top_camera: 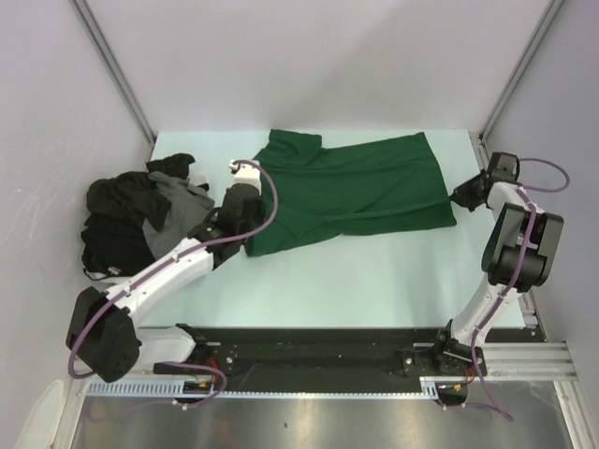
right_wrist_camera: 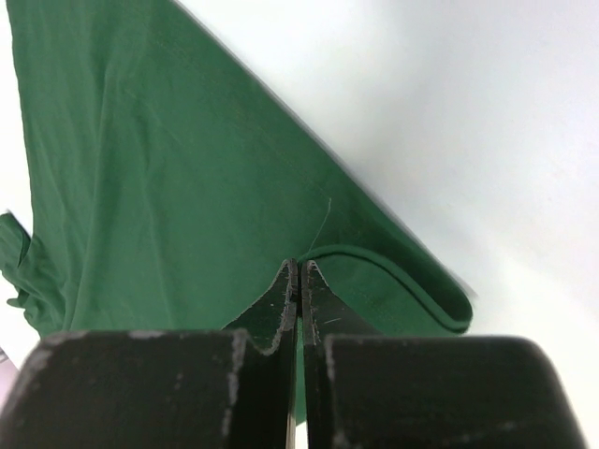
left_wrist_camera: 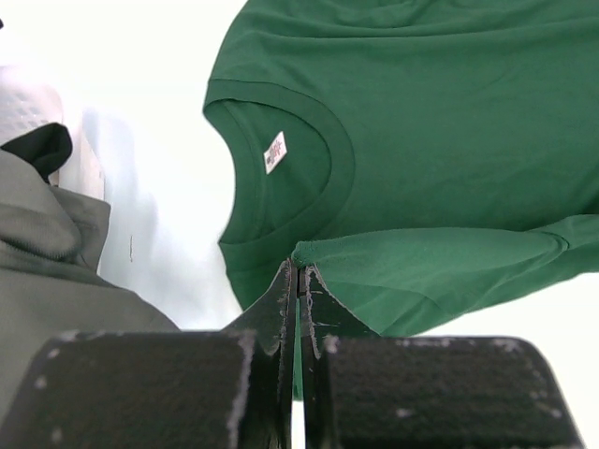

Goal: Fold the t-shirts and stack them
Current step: Fold the flattened tshirt in 1/3 of the way

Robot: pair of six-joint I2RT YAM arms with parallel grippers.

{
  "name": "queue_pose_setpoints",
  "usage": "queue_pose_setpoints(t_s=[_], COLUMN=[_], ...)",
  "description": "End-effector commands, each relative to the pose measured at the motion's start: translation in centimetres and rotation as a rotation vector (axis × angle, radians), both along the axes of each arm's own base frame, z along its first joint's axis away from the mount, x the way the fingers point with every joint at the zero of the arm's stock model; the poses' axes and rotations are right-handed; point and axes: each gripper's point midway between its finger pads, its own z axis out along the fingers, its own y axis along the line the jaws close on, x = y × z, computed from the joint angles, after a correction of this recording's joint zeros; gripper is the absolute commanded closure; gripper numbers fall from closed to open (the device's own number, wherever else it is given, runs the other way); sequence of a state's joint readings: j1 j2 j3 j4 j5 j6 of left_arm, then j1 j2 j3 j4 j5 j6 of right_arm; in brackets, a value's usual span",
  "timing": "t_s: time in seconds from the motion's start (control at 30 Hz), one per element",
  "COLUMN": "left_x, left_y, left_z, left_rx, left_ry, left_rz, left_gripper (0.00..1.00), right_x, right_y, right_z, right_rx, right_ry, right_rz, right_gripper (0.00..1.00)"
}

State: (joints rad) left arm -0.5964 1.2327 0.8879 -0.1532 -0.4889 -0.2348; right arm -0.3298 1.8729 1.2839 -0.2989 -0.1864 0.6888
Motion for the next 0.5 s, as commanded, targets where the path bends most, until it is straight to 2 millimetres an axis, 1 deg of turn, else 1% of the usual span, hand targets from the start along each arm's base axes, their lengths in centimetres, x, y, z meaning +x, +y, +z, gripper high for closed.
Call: queue_pose_setpoints(t_s=[0.0,0.07,0.1,0.2,0.23,0.27,0.33,0.47], left_x=[2.0,2.5,2.9,3.8,4.1,4.4,4.9,5.5], left_y=[-0.5,-0.7,-0.7,-1.1,-1.2,-1.4,-1.5,-1.3], left_z=[2.9,2.8,2.9,2.9,3.3,2.9,3.0,2.5], left_rx=[-0.016,0.000,0.003,0.028,0.030,0.047,0.057,0.070], left_ry=[-0.085,-0.085,-0.093,-0.098,-0.105,-0.098,-0.103,-0.091], left_rz=[-0.020,-0.030,-0.030,-0.057,-0.064,-0.078,-0.081,-0.088], left_gripper=[1.00,1.00,1.00,1.00,1.00,1.00,1.00,1.00], right_x=[2.6,3.1,3.1,3.6,3.7,3.9,4.0,4.0], right_y=[-0.3,-0.3,-0.3,-0.3,-0.2,-0.2,-0.1,-0.1], right_z=[1.7,1.9,1.6,1.7,1.6,1.7,1.7,1.6], right_rx=[-0.019,-0.024,-0.024,-0.029,-0.031,-0.034,-0.039,-0.045], right_ry=[-0.086,-0.096,-0.087,-0.094,-0.092,-0.093,-0.090,-0.089], right_rz=[0.009,0.014,0.017,0.021,0.024,0.027,0.030,0.032], right_gripper=[1.00,1.00,1.00,1.00,1.00,1.00,1.00,1.00])
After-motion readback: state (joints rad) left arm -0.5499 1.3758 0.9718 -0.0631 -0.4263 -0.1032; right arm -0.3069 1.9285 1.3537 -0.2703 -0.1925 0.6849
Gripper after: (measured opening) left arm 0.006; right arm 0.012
